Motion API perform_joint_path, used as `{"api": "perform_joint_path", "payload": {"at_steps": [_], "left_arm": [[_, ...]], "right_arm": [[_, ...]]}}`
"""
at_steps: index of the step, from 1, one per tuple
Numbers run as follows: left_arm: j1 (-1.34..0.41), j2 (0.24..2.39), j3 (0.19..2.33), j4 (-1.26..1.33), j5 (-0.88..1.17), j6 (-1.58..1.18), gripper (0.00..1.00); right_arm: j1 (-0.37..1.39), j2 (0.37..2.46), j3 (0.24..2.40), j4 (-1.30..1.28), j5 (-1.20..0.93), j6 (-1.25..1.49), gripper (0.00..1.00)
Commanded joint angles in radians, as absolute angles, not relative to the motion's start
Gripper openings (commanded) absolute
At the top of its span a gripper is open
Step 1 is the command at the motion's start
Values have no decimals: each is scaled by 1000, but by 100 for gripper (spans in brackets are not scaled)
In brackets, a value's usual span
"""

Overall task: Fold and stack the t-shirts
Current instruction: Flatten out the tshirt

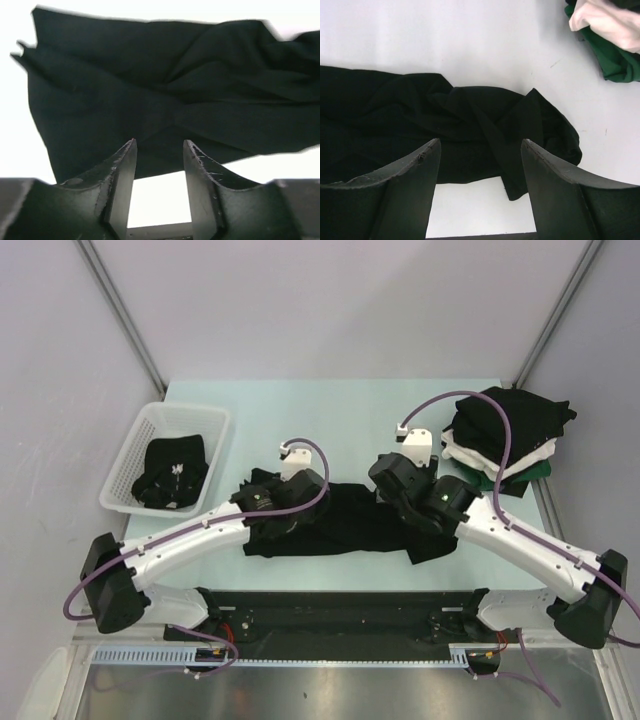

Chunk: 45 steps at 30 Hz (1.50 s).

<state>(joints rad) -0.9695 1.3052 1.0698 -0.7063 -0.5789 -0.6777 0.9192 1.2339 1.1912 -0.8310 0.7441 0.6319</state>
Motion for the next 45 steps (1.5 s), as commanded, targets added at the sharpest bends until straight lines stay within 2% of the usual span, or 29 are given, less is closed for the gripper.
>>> {"api": "perform_joint_path", "payload": {"at_steps": [1, 8, 21, 32, 45], "left_arm": [[-951, 1330, 1013, -750, -632, -860, 51], [-927, 1342, 917, -709, -621, -983, 55], [-885, 1301, 761, -635, -577, -1075, 52], [-865, 1295, 750, -652, -607, -1089, 52], [-862, 1273, 793, -793, -646, -1155, 53]], "right_arm": [[905, 1174, 1203, -847, 775, 637, 71], [890, 1143, 1203, -911, 798, 657, 71], [879, 1147, 1203, -913, 782, 646, 72], [873, 1143, 1203, -908, 773, 624, 72], [853, 1143, 1203, -894, 762, 614, 72]]}}
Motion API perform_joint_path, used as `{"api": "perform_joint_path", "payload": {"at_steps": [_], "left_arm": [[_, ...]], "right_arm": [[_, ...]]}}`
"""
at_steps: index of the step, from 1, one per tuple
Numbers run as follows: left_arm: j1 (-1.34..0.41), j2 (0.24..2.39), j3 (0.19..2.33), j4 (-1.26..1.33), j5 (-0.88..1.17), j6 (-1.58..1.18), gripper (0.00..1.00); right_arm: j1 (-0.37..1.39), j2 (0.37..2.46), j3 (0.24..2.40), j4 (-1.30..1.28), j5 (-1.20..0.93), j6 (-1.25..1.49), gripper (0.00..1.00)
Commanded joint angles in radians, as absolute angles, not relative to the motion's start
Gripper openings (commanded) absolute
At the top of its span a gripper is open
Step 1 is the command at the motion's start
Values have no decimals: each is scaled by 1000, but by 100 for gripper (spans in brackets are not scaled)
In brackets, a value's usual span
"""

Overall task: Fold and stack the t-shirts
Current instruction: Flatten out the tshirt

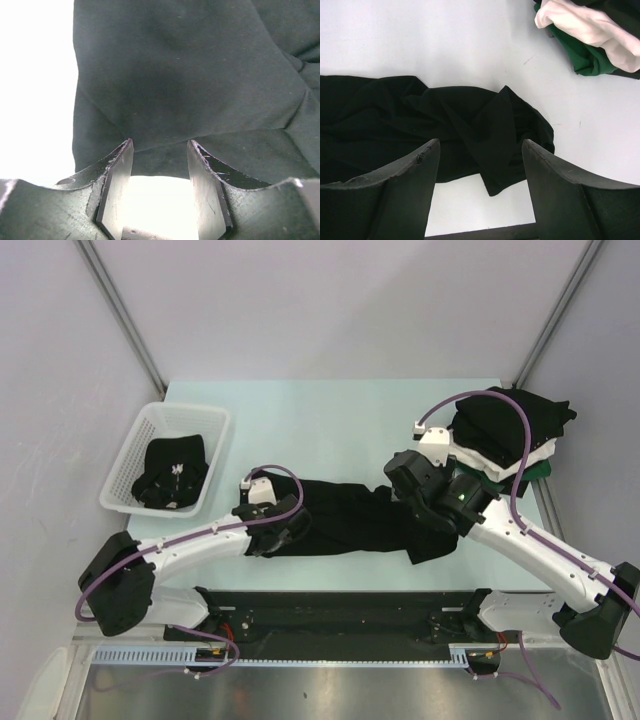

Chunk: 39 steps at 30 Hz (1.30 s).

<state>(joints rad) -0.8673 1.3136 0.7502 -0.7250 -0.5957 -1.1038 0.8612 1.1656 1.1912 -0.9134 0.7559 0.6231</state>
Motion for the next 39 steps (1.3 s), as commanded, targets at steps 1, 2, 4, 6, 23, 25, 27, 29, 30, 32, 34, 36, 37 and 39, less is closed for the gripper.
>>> {"api": "perform_joint_path", "payload": {"at_steps": [1, 2, 4, 6, 23, 25, 27, 29, 30, 32, 34, 36, 37, 39], "left_arm": [[-862, 1266, 796, -802, -652, -1164, 54], [-861, 1264, 798, -813, -653, -1170, 53], [-861, 1256, 796, -819, -657, -1178, 54], [-856, 1259, 793, -827, -655, -1187, 54], [-822, 1416, 764, -660, -588, -1121, 51], [-819, 1419, 756, -643, -584, -1115, 48], [-815, 1414, 752, -632, -583, -1112, 45], [-815, 1413, 750, -626, -586, -1100, 41], [-813, 1407, 750, -626, -587, -1094, 36], [-811, 1404, 752, -623, -586, -1085, 23], [-811, 1401, 759, -640, -594, -1086, 2], [-811, 1397, 773, -663, -606, -1085, 0], [-811, 1391, 779, -667, -609, -1078, 0], [-811, 1382, 807, -692, -623, -1059, 0]], "right_arm": [[851, 1144, 1203, -891, 761, 612, 72], [851, 1146, 1201, -884, 758, 608, 72], [850, 1146, 1203, -879, 755, 607, 72], [848, 1149, 1203, -877, 755, 606, 72], [830, 1101, 1203, -917, 752, 571, 72], [827, 1097, 1203, -923, 749, 571, 72], [825, 1097, 1203, -925, 747, 569, 72], [825, 1098, 1203, -925, 744, 569, 72], [824, 1098, 1203, -925, 741, 569, 72], [824, 1106, 1203, -923, 738, 571, 72], [824, 1111, 1203, -919, 735, 575, 72], [824, 1115, 1203, -916, 733, 578, 72], [824, 1118, 1203, -914, 732, 581, 72], [824, 1126, 1203, -908, 730, 581, 72]]}}
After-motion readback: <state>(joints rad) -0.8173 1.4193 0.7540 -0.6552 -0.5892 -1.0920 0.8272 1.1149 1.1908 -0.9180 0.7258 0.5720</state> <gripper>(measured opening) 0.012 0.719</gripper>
